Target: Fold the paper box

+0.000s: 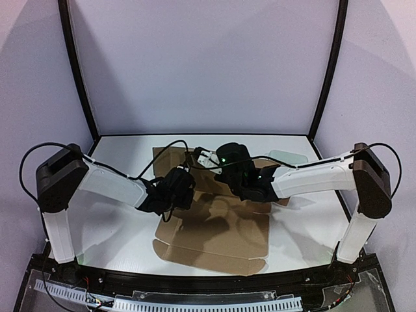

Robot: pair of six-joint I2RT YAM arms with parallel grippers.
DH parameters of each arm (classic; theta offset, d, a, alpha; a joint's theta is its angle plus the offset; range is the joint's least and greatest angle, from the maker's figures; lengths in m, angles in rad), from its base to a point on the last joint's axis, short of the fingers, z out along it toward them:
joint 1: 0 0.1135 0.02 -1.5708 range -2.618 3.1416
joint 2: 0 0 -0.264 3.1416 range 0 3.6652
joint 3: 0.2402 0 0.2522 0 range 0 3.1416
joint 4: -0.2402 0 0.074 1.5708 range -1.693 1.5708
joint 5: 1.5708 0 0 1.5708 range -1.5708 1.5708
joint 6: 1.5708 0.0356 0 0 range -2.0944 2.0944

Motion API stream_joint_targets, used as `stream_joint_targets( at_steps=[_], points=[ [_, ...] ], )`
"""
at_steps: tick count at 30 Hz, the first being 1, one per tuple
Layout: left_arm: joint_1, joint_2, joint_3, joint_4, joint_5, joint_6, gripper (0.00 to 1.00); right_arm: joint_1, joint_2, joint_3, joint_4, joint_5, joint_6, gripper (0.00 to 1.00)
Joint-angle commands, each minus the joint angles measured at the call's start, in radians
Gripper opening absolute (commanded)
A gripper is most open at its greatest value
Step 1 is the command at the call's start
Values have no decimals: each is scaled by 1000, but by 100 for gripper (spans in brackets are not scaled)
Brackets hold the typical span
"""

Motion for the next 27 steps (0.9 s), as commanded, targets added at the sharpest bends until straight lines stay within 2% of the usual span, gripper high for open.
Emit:
stream_joint_targets(
  at_steps=[1, 12, 15, 17, 18, 19, 23, 25, 26, 27],
  points=[
    [-34, 20, 38, 31, -97, 75, 2, -1, 8, -22, -70, -26, 32, 0],
    [-57, 35, 71, 14, -169, 44, 5, -1, 11, -18, -73, -25, 42, 0],
    [-58, -2, 58, -22, -195, -6, 10, -1, 9, -18, -74, -26, 41, 0],
    [-58, -38, 15, -22, -212, -37, 25, 0, 10, -20, -72, -23, 35, 0],
    [-57, -54, 1, -20, -217, -37, 25, -1, 10, -21, -70, -21, 34, 0],
    [-58, -85, -25, -19, -226, -52, 36, -2, 13, -21, -66, -18, 30, 0],
    [-58, -197, -84, -36, -227, -70, 46, -2, 15, -22, -53, -11, 22, 0],
    [-58, -259, -131, -60, -217, -77, 58, -2, 16, -21, -45, -6, 13, 0],
    [-57, -281, -143, -66, -215, -79, 58, -2, 17, -21, -44, -5, 12, 0],
    [-57, -321, -165, -80, -216, -86, 67, -4, 17, -20, -40, -3, 9, 0]
  ],
)
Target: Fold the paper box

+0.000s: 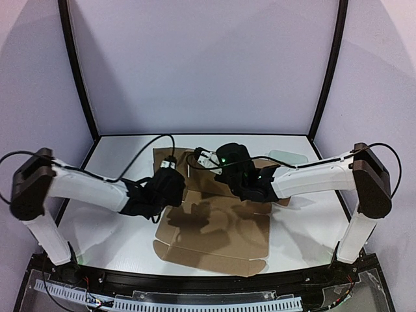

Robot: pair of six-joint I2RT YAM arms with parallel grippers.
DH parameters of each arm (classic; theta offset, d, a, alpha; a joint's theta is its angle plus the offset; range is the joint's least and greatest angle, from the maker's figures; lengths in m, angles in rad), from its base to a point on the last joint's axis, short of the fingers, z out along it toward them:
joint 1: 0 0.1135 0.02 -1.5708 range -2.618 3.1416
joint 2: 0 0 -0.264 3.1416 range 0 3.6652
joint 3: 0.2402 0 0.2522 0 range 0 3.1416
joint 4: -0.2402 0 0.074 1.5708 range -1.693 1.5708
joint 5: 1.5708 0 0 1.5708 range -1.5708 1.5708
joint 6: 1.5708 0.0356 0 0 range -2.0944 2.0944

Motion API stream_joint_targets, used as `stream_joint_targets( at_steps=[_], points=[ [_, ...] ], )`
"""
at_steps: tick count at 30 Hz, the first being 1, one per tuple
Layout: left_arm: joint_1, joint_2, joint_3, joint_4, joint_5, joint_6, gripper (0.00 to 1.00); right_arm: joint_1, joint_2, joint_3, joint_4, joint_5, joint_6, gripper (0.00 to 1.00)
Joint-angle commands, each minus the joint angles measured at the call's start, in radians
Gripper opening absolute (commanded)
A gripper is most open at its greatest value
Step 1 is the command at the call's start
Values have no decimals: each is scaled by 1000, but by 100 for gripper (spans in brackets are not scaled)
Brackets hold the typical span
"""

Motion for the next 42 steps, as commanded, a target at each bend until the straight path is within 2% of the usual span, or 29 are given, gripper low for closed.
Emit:
stream_joint_targets(
  at_steps=[1, 5, 7, 9, 10, 12, 15, 16, 18, 20, 25, 31, 32, 35, 38, 42],
  points=[
    [-4, -155, -66, -52, -17, -35, 76, -4, 19, -19, -37, -10, 6, 0],
    [-3, -292, -102, -156, -86, -79, 97, -6, 20, -19, -33, -9, 4, 0],
    [14, -335, -94, -259, -136, -120, 99, -5, 17, -20, -30, -9, 2, 0],
    [54, -369, -83, -316, -128, -181, 99, -6, 15, -23, -28, -13, 1, 0],
    [165, -387, -76, -358, -55, -229, 99, -5, 10, -25, -28, -16, 0, 0],
    [290, -411, -85, -363, 8, -282, 99, -5, 10, -30, -25, -18, 0, 0],
    [400, -426, -94, -302, 57, -282, 99, -5, 11, -32, -22, -17, 0, 0],
    [479, -412, -87, -254, 123, -275, 99, -5, 15, -28, -21, -15, 1, 0],
    [566, -355, -54, -233, 224, -277, 99, -5, 16, -22, -19, -15, 3, 0],
    [617, -267, 7, -233, 315, -267, 99, -5, 11, -23, -22, -19, 2, 0],
    [629, -35, 146, -165, 449, -132, 99, -5, 3, -22, -41, -25, 14, 0],
    [629, 49, 193, -65, 688, -60, 99, -5, -9, -32, -51, -22, 18, 0],
    [629, 49, 152, 16, 858, -50, 99, -6, -13, -33, -54, -22, 20, 0],
    [626, 50, 104, 193, 1062, -53, 99, -5, -19, -41, -54, -16, 23, 0],
    [609, 50, 88, 209, 1154, -18, 98, -2, -30, -53, -53, -18, 31, 0],
    [545, 35, 93, 143, 1135, 41, 96, 1, -36, -58, -58, -15, 40, 0]
  ],
)
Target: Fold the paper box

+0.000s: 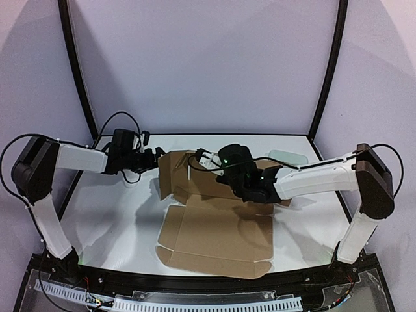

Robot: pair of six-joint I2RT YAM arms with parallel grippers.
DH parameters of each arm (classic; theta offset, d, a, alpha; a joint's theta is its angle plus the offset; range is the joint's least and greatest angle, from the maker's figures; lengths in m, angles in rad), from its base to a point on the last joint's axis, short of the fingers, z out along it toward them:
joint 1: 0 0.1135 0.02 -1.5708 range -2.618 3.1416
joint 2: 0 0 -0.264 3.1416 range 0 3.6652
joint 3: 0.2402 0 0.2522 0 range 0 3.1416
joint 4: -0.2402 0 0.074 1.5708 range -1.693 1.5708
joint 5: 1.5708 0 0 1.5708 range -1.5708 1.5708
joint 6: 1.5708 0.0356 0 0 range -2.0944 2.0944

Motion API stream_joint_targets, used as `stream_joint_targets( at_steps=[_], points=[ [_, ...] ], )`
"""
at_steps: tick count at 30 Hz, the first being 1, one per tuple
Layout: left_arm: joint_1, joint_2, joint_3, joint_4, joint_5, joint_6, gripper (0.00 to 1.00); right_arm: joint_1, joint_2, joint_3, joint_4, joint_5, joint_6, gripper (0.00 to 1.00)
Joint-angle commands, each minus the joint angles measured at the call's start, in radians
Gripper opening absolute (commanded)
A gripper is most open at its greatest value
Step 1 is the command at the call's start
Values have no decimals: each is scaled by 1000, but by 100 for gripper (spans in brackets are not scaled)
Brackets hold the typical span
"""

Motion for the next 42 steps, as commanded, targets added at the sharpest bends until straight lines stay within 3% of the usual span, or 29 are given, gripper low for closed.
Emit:
stream_joint_targets(
  at_steps=[1, 14, 24, 33, 38, 42],
  points=[
    [-68, -32, -13, -16, 85, 82, 95, 3, -16, -32, -60, -10, 42, 0],
    [-181, -107, 7, -196, -57, 30, 89, 39, 6, -42, -31, 20, 27, 0],
    [-237, -165, -78, -184, -71, 33, 89, 67, 4, -154, 121, 29, -73, 0],
    [-262, -208, -136, -135, -181, 18, 89, 69, 69, -174, 556, 42, -416, 0],
    [-262, -185, -82, -110, -233, 40, 89, 9, 106, -96, 636, -1, -525, 0],
    [-260, -140, 1, -119, -322, 84, 90, -35, 104, -25, 597, -77, -533, 0]
  ],
)
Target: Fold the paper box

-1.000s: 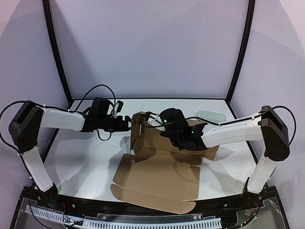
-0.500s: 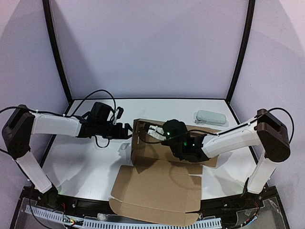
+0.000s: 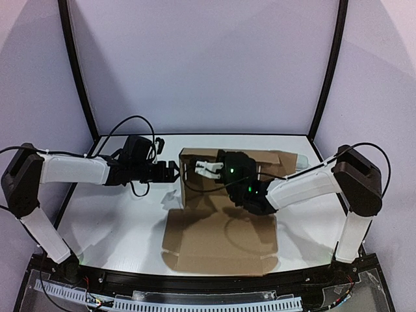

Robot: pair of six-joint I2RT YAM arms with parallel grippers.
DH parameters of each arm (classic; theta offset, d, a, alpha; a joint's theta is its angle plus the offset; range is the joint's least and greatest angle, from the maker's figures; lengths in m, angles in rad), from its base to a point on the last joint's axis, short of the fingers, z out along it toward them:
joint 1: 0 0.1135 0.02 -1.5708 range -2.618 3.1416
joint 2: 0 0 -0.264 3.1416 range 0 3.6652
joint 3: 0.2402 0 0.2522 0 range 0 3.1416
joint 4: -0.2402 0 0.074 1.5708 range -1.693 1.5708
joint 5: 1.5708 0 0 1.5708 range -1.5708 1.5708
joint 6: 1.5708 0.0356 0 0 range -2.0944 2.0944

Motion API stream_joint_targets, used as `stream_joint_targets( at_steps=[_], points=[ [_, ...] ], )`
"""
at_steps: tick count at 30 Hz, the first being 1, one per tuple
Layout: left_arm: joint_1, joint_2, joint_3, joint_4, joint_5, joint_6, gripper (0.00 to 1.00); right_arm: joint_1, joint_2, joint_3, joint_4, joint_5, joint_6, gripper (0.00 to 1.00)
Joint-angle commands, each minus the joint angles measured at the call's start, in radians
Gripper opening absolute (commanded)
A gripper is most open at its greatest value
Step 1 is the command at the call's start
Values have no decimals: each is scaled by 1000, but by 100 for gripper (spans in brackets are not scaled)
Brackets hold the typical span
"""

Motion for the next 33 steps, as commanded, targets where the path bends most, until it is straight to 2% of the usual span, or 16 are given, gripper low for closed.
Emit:
stream_joint_targets(
  at_steps=[1, 6, 12, 14, 23, 33],
  points=[
    [-8, 36, 85, 30, -62, 50, 90, -46, 8, 90, 88, -90, -61, 0],
    [12, 102, 150, 33, -99, 54, 90, -91, 16, 135, 41, -178, -45, 0],
    [47, 165, 168, 96, -22, 41, 90, -125, 29, 107, 14, -268, -3, 0],
    [49, 185, 179, 104, -7, 38, 90, -129, 46, 77, 64, -288, -17, 0],
    [49, 212, 159, 137, 16, 14, 90, -135, 128, 24, 166, -292, -31, 0],
    [49, 214, 167, 126, 56, 56, 91, -184, 168, 34, 131, -332, -6, 0]
  ],
)
